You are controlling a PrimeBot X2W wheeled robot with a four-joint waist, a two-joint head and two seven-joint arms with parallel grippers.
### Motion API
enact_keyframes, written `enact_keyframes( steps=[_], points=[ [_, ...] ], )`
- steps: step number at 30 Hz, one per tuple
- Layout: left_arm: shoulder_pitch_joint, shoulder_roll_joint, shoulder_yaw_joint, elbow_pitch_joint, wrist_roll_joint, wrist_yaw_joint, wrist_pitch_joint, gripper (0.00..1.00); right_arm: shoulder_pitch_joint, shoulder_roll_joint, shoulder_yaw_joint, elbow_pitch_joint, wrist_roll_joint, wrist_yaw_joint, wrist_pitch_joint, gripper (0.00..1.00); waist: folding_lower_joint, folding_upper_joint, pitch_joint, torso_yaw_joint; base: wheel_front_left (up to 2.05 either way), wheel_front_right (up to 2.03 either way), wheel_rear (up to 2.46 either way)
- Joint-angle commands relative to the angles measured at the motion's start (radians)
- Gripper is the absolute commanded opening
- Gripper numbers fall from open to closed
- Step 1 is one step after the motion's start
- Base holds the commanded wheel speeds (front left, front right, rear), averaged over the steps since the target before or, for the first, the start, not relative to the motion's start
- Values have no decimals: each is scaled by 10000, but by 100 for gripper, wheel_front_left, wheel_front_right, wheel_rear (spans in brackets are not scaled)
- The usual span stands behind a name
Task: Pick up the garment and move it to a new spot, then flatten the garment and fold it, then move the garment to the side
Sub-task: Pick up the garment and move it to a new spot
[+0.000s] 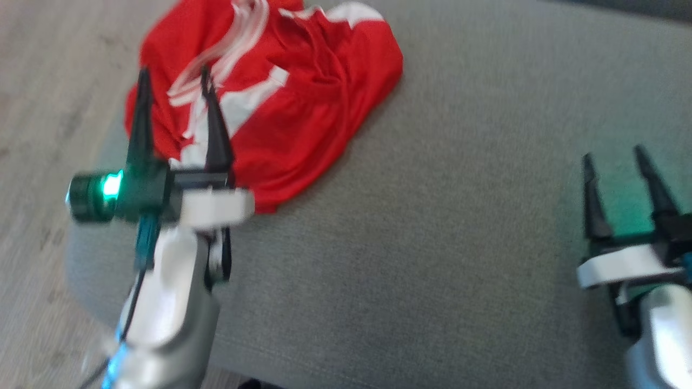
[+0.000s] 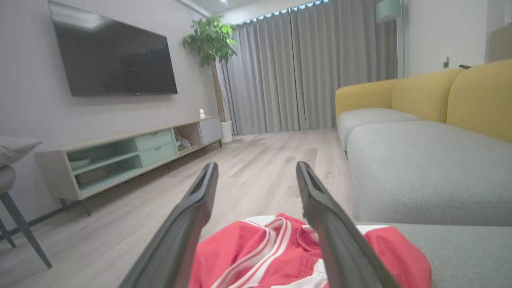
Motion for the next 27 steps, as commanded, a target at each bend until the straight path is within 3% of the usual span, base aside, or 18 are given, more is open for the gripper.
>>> enact_keyframes(
  steps=[1,10,14,21,22,23,24,27],
  points=[
    [-521,99,218,235,-116,-50,-46,100,-258,-236,128,-379,-85,77,-109,100,-4,0,1047,-345,0,0,0],
    [-3464,99,-721,4652,-1958,-196,-46,100,-325,-980,-214,-646,-218,77,-109,100,-4,0,1907,-611,0,0,0],
    [-4336,99,-1166,6631,-2722,-47,45,100,-242,-1101,-256,-750,-231,77,-109,100,-4,0,2047,-774,0,0,0],
    [-4821,99,-1935,8192,-3820,-273,-11,100,-79,-1258,-257,-868,-213,77,-109,100,-4,0,2105,-859,0,0,0],
    [-4872,99,-2199,8233,-3927,-316,-32,45,-31,-1285,-291,-873,-230,77,-109,100,-4,0,2061,-818,0,0,0],
    [-4900,99,-2303,8102,-3911,-294,-36,6,-7,-1274,-303,-870,-243,77,-109,100,-4,0,2031,-789,0,0,0],
    [-4906,99,-2370,7911,-3853,-234,-38,0,8,-1254,-297,-868,-253,77,-109,100,-4,0,2003,-762,0,0,0],
    [-4819,99,-2581,7343,-3364,52,-41,0,24,-1152,-228,-811,-245,77,-109,100,-4,0,1830,-695,0,0,0]
  ],
)
